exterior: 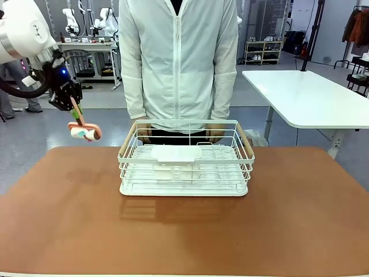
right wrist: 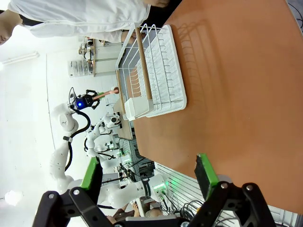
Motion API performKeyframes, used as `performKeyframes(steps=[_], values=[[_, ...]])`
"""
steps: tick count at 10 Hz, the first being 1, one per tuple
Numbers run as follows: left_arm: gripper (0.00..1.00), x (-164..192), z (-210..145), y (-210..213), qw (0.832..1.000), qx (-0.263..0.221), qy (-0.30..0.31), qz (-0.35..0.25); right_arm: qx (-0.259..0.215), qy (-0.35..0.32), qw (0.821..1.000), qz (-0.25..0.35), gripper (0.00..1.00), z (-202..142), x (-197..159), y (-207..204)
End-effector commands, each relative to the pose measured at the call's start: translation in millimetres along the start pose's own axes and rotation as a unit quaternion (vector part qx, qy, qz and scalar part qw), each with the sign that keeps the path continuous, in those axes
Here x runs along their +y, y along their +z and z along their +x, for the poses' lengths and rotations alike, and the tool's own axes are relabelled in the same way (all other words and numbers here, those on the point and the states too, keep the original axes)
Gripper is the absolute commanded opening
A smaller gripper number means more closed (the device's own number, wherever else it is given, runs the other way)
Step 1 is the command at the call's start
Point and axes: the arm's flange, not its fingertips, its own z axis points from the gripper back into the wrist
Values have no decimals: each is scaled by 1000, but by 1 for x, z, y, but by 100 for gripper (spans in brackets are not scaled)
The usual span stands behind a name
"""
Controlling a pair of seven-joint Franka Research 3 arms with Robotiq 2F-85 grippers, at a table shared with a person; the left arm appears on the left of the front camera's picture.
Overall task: Clean the table.
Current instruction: Place the Lint Roller down when the Dish drying rack is positioned in the middle of the table.
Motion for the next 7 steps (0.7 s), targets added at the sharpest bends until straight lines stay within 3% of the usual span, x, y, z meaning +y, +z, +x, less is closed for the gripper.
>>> performKeyframes(steps=[1,3,7], values=[[21,-1,-6,-7,999,8,20,31,-5,7,1000,9,100,-2,2,-1],[21,-9,0,-21,995,27,93,-14,-5,7,1000,9,100,-2,2,-1],[21,7,-3,-55,991,47,125,-28,-5,7,1000,9,100,-2,2,-1]])
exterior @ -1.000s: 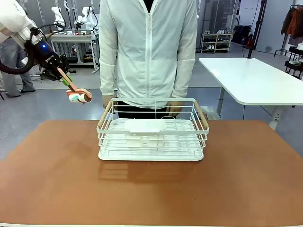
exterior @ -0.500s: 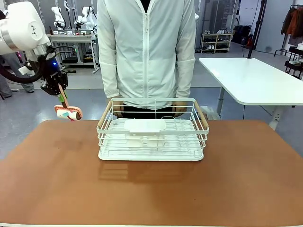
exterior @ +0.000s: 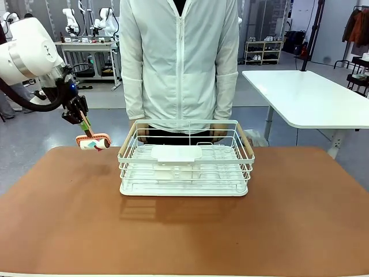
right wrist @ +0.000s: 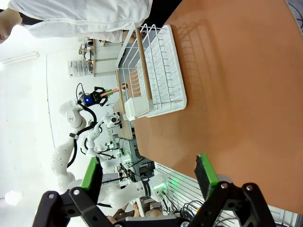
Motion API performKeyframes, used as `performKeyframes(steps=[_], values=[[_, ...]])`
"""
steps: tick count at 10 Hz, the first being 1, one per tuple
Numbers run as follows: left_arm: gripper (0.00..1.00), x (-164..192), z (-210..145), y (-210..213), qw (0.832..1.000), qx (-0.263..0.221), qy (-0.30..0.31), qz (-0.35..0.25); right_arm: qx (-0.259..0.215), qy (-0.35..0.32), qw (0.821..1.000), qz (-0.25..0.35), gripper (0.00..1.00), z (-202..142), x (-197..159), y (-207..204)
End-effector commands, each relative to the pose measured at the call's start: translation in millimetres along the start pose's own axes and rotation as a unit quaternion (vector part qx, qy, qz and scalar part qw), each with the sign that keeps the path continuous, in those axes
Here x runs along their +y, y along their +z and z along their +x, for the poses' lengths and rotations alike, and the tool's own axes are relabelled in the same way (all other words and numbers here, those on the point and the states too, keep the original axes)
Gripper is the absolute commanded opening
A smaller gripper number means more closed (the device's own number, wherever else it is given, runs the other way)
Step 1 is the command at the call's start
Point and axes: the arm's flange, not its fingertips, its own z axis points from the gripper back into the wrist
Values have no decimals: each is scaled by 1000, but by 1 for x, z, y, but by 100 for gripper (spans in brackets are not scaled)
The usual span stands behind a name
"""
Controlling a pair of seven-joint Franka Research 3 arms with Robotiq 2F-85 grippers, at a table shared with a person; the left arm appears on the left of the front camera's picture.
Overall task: Clean the table.
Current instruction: Place the Lint Roller down when the Dish drying rack is positioned in the middle of the table.
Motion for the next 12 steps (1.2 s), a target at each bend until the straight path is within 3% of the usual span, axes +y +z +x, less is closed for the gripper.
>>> performKeyframes(steps=[1,7,11,12], values=[[21,14,-3,-6,1000,0,8,-28,-5,7,1000,9,100,-2,2,-1],[21,55,-9,-46,995,-40,23,-85,-5,7,1000,9,100,-2,2,-1],[21,82,-15,-56,995,-64,20,-74,-5,7,1000,9,100,-2,2,-1],[68,87,-16,-55,995,-74,24,-65,-5,7,1000,9,100,-2,2,-1]])
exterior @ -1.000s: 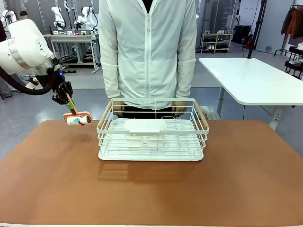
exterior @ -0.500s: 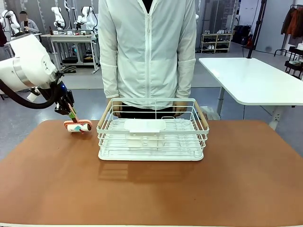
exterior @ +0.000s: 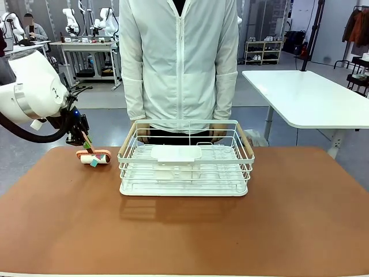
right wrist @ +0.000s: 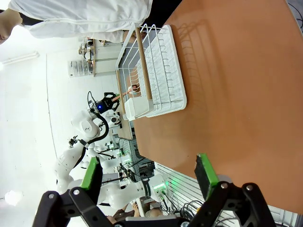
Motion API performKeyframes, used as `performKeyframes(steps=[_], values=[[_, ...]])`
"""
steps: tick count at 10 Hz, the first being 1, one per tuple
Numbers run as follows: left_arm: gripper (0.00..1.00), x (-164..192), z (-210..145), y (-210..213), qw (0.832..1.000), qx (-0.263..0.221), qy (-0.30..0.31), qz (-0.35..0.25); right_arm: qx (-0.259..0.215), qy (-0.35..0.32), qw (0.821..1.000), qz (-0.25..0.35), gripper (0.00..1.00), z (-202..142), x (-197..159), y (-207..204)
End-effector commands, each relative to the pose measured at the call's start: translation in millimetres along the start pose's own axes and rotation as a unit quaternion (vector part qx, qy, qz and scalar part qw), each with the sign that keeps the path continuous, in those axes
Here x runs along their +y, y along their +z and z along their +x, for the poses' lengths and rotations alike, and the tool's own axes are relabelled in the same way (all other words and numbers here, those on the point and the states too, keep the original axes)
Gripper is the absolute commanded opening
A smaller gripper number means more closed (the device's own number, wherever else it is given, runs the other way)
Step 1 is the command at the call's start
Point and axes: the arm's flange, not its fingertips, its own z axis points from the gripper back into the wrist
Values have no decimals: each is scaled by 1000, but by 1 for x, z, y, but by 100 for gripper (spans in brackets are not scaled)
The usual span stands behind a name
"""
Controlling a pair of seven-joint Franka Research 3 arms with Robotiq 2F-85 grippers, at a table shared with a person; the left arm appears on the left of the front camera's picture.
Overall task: Clean the table.
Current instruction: Place the Lint Roller down when the Dish drying rack is positioned in the middle of the table.
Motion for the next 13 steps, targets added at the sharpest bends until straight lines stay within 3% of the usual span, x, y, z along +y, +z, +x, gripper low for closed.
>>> performKeyframes(steps=[1,2,3,4,6,8,11,13], values=[[68,17,-2,5,999,-26,17,19,-5,7,1000,9,100,-2,2,-1],[100,22,-2,10,999,-29,18,32,-5,7,1000,9,100,-2,2,-1],[65,24,-3,13,999,-20,22,39,-5,7,1000,9,100,-2,2,-1],[100,26,-3,16,998,-22,26,60,-5,7,1000,9,100,-2,2,-1],[100,31,-4,29,992,-10,23,121,-5,7,1000,9,100,-2,2,-1],[100,32,-4,46,991,-12,31,132,-5,7,1000,9,100,-2,2,-1],[100,29,-5,57,995,-34,18,93,-5,7,1000,9,100,-2,2,-1],[100,33,-1,50,993,-6,22,113,-5,7,1000,9,100,-2,2,-1]])
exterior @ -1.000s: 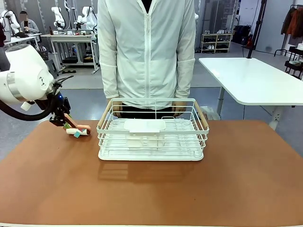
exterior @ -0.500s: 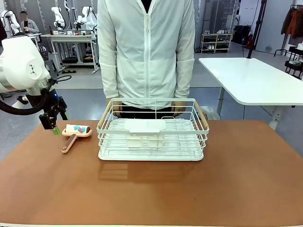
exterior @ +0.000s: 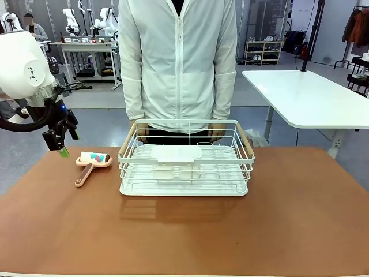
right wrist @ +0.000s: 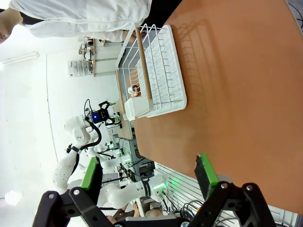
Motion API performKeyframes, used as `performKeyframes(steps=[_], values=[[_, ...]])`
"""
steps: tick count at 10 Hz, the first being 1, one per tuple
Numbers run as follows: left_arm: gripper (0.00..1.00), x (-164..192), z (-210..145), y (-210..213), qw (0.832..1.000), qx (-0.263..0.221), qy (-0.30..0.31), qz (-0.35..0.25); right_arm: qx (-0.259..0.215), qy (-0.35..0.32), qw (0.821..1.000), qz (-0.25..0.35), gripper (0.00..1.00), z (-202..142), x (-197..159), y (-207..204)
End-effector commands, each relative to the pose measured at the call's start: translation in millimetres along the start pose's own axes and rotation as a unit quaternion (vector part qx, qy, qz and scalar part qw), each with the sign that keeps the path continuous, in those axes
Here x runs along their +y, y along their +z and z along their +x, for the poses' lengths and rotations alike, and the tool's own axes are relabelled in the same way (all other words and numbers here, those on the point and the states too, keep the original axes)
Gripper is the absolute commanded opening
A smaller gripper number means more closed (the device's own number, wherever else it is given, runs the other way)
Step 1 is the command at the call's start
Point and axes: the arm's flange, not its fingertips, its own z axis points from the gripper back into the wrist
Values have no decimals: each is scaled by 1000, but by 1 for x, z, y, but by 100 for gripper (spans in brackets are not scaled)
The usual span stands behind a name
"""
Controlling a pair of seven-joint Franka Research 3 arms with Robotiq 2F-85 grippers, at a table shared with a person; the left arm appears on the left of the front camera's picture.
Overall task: Clean the table.
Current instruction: Place the Lint Roller down when the Dish drying rack is positioned in the middle of the table.
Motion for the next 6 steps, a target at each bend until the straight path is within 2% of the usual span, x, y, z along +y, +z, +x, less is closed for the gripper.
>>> performKeyframes(steps=[1,6], values=[[100,1,1,-4,1000,5,4,5,-5,7,1000,9,100,-2,2,-1],[100,1,1,-4,1000,5,4,5,-5,7,1000,9,100,-2,2,-1]])
